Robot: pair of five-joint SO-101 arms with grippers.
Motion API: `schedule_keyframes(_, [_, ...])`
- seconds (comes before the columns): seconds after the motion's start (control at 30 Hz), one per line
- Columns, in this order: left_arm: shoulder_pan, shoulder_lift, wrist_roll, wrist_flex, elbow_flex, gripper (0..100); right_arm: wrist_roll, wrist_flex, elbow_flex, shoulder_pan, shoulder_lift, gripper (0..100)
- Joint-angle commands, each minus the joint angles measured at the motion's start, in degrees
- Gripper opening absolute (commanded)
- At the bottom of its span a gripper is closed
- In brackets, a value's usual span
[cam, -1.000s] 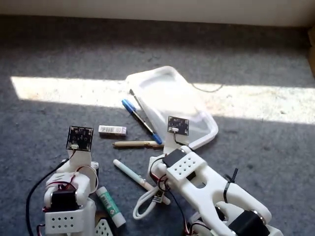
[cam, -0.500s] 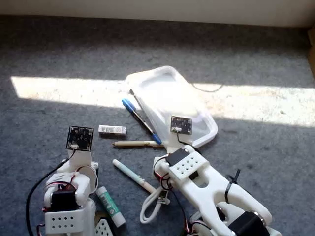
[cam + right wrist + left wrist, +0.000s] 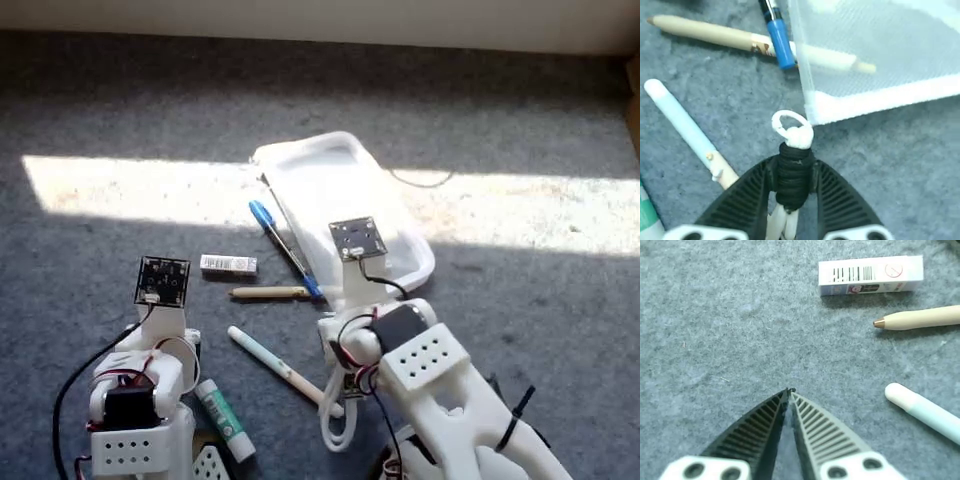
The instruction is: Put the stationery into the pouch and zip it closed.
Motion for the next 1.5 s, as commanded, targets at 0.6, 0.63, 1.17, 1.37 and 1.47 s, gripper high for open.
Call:
schedule_keyframes(0.6, [9.7, -0.6, 7.9, -1.1, -19.0, 35, 20.0, -0.2, -1.5, 3.3, -23.6, 0.4])
schedule_keyframes(0.63, [10.8, -0.6, 9.5, -1.1, -19.7, 35, 20.0, -0.3, -1.5, 3.1, -24.0, 0.4])
schedule_keyframes(1.17, [25.1, -0.6, 11.4, -10.7, -17.6, 34, 20.1, -2.7, -4.4, -1.5, -25.5, 0.4])
schedule_keyframes(1.37, [27.7, -0.6, 11.2, -11.3, -15.2, 34, 20.1, -2.7, -4.4, -1.6, -25.5, 0.4])
schedule_keyframes(1.47, [28.0, -0.6, 11.2, -13.1, -13.5, 34, 20.1, -2.7, -4.4, -1.7, -25.5, 0.4])
